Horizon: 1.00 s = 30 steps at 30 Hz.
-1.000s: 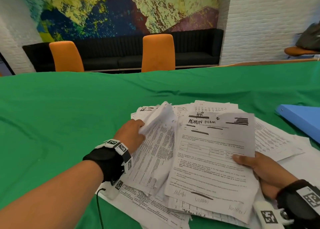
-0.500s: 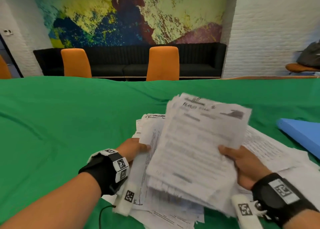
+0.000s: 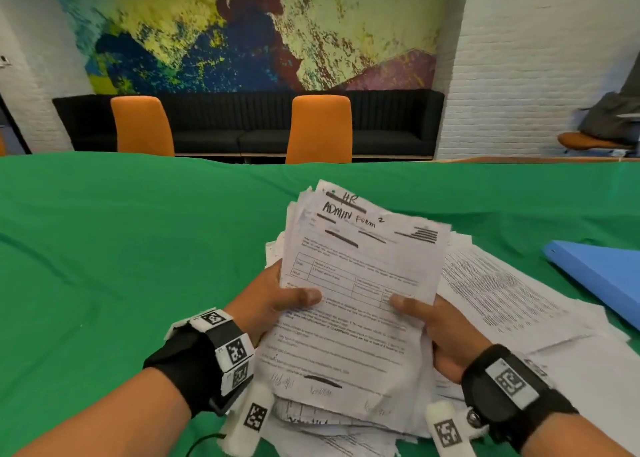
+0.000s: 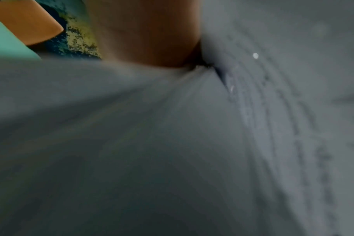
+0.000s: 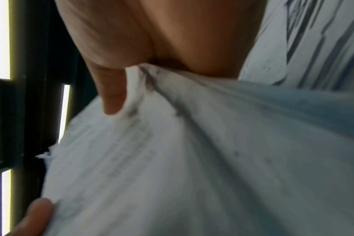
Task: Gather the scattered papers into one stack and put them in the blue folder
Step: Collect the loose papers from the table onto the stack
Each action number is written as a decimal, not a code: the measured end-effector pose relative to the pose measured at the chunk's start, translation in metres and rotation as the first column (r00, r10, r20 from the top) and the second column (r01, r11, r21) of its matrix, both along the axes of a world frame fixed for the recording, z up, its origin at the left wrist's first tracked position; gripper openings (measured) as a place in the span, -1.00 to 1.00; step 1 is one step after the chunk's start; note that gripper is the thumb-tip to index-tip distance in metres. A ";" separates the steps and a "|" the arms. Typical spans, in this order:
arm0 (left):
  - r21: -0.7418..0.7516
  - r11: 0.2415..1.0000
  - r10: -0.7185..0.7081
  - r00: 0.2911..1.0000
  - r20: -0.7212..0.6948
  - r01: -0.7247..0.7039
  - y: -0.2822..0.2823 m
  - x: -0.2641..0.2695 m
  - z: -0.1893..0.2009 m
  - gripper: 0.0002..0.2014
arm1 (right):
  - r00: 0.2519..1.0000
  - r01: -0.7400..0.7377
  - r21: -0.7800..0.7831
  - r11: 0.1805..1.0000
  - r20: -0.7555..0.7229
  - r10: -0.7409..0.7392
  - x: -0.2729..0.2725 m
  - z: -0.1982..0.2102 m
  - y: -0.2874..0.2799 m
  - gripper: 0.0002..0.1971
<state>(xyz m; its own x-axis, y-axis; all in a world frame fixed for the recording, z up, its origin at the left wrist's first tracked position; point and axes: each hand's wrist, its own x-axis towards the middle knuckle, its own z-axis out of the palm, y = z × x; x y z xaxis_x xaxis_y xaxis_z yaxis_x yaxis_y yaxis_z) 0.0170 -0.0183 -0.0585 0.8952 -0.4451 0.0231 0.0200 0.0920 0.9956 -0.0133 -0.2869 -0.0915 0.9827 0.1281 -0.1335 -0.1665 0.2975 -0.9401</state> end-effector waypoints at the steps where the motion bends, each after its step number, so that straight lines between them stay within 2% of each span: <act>1: -0.025 1.000 0.005 1.000 0.001 -0.005 -0.001 -0.003 0.005 -0.28 | 0.999 0.009 0.021 1.000 0.032 -0.010 0.000 0.003 -0.001 -0.58; 4: -0.111 0.994 -0.003 0.999 0.034 0.006 -0.003 -0.010 0.016 -0.44 | 0.996 0.017 0.116 0.993 0.087 -0.027 -0.001 0.012 -0.004 -0.46; 6: -0.098 0.995 0.036 0.996 0.083 -0.028 -0.003 -0.011 0.021 -0.48 | 0.992 0.016 0.144 0.989 0.120 -0.033 -0.003 0.019 -0.005 -0.49; 10: 0.072 0.973 0.192 0.945 0.264 -0.218 -0.004 -0.009 0.030 -0.55 | 0.948 0.159 0.046 0.986 0.271 -0.166 -0.003 0.038 -0.007 -0.54; 15: 0.072 0.907 0.365 0.860 0.357 -0.415 -0.005 -0.007 0.026 -0.61 | 0.834 0.252 -0.099 0.963 0.527 -0.164 -0.004 0.051 0.000 -0.63; 19: -0.005 0.863 0.488 0.831 0.267 -0.506 -0.008 -0.016 0.011 -0.45 | 0.858 0.204 -0.163 0.965 0.505 -0.096 -0.004 0.030 0.004 -0.45; 22: -0.022 0.837 0.534 0.810 0.242 -0.546 -0.007 -0.019 0.000 -0.30 | 0.893 0.202 -0.154 0.967 0.436 -0.117 -0.004 0.014 0.004 -0.44; 26: -0.011 0.840 0.515 0.790 0.332 -0.543 -0.011 -0.019 0.007 -0.39 | 0.890 0.219 -0.150 0.964 0.436 -0.134 -0.005 0.018 0.004 -0.54; 28: 0.022 0.813 0.528 0.754 0.391 -0.582 -0.011 -0.015 0.009 -0.32 | 0.877 0.212 -0.127 0.969 0.463 -0.131 -0.004 0.026 0.002 -0.51; 30: 0.088 0.797 0.529 0.760 0.378 -0.598 -0.009 -0.010 0.007 -0.24 | 0.885 0.181 -0.111 0.977 0.451 -0.113 -0.003 0.025 0.000 -0.46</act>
